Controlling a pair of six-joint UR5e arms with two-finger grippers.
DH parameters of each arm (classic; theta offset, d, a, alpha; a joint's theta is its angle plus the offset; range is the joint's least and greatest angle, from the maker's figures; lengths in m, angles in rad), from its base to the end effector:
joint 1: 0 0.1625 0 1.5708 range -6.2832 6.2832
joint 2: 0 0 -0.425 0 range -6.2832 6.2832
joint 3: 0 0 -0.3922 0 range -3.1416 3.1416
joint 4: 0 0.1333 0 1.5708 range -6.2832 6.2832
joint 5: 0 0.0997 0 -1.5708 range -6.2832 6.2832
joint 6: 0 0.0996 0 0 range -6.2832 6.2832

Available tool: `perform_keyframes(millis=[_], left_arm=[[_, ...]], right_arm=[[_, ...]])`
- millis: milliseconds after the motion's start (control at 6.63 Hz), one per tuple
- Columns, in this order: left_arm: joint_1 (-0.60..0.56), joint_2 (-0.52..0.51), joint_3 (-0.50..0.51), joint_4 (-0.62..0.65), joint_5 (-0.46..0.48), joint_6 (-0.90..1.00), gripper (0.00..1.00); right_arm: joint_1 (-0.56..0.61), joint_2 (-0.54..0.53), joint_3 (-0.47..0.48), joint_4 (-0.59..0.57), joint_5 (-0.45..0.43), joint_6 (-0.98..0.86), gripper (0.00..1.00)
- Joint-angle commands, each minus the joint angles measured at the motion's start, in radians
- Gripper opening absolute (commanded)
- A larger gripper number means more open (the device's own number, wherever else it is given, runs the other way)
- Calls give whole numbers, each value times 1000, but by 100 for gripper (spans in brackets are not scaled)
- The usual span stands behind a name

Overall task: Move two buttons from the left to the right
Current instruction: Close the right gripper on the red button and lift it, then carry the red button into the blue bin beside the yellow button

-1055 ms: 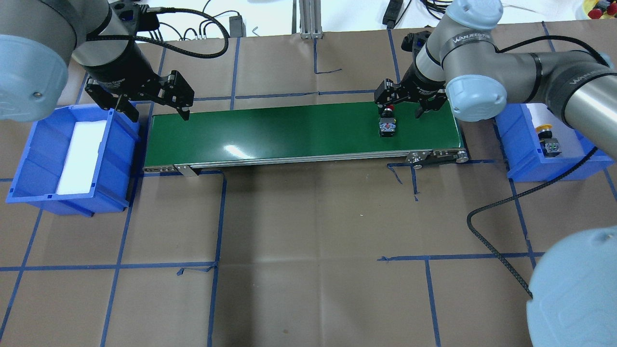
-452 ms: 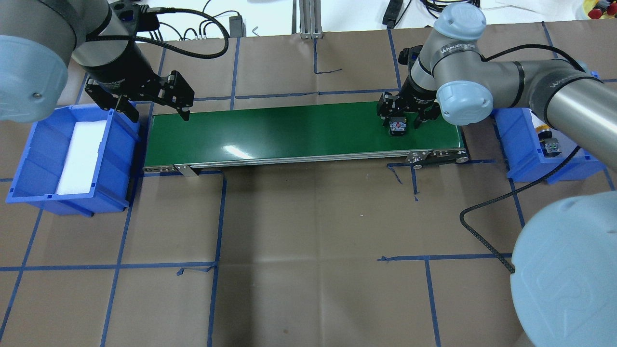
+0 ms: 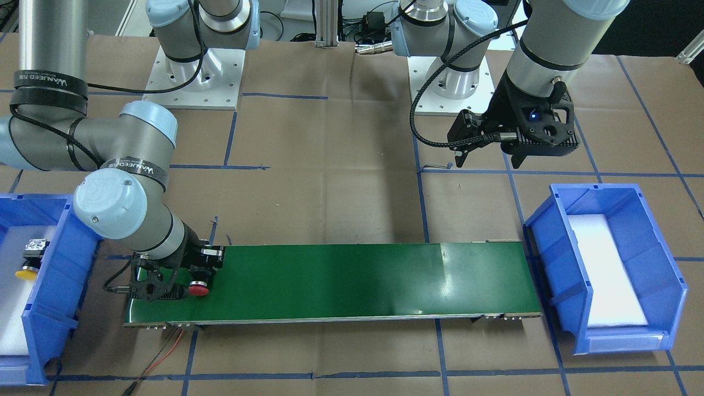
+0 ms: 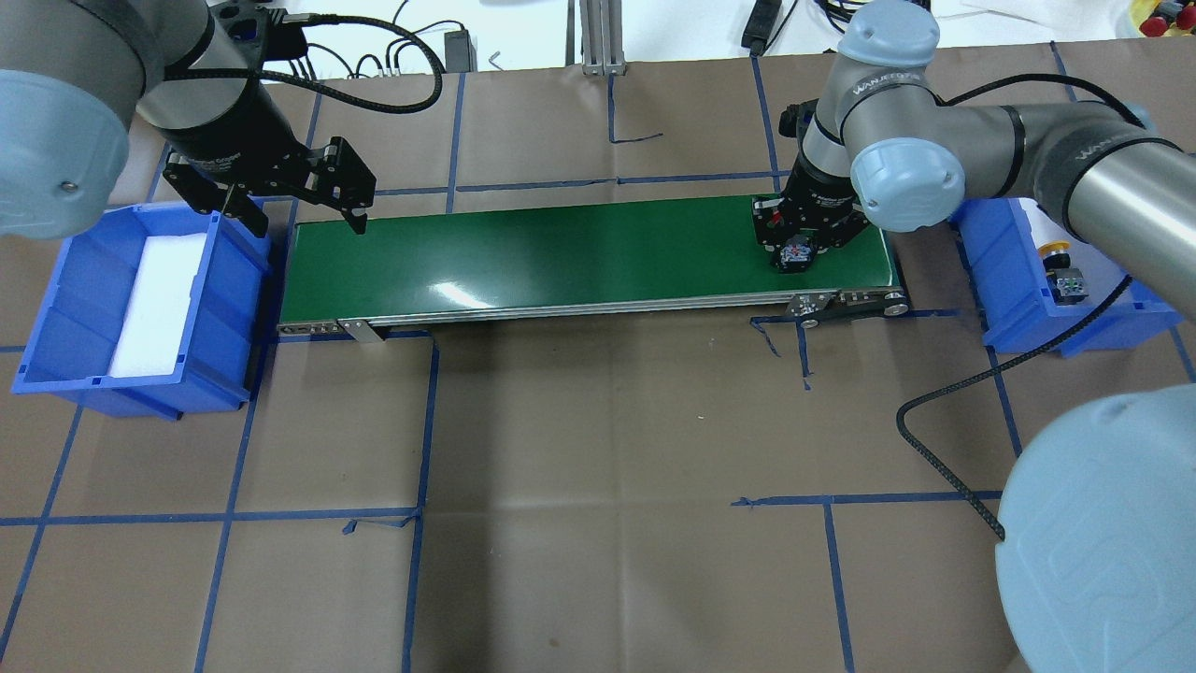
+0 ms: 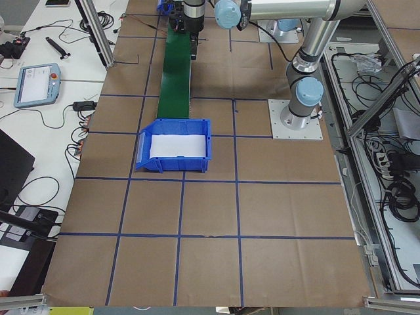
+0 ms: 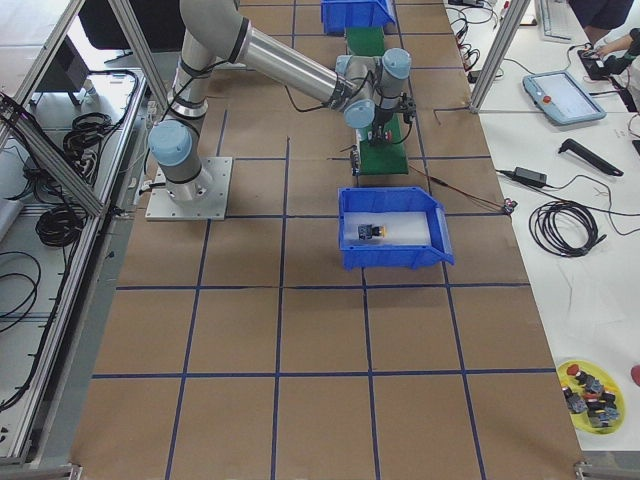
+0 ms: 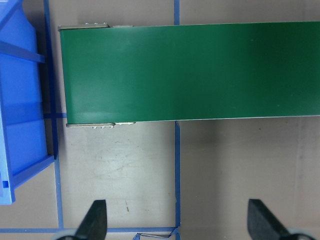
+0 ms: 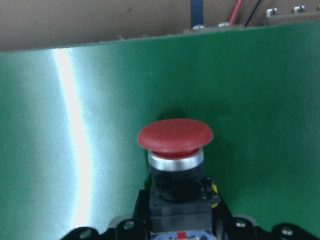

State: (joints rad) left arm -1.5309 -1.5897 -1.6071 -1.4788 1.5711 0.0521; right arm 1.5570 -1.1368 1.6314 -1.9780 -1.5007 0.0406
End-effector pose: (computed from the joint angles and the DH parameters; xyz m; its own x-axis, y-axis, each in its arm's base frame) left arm -0.1131 -0.5078 0.4699 -0.9999 0.0122 -0.0022 0.0122 0.9993 -0.0367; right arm 0.1318 -0.6164 0.2543 -0.9960 0.0603 -0.0662 0.0542 0.9945 0.0900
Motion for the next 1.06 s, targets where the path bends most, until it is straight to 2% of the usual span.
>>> perform_keyframes(millis=[0, 151, 452, 603, 904], left_arm=[[0, 0, 1, 0, 0, 0, 100], [0, 0, -1, 0, 0, 0, 100], [0, 2, 1, -1, 0, 0, 100], [0, 2, -1, 0, 0, 0, 100], [0, 2, -1, -2, 0, 0, 100]], right_arm=[[-3, -56, -43, 66, -65, -5, 1], [-17, -98, -82, 153, -69, -28, 1], [-114, -138, -117, 192, -117, -126, 1], [-189, -203, -111, 215, -142, -184, 1], [-392, -212, -117, 248, -130, -405, 1]])
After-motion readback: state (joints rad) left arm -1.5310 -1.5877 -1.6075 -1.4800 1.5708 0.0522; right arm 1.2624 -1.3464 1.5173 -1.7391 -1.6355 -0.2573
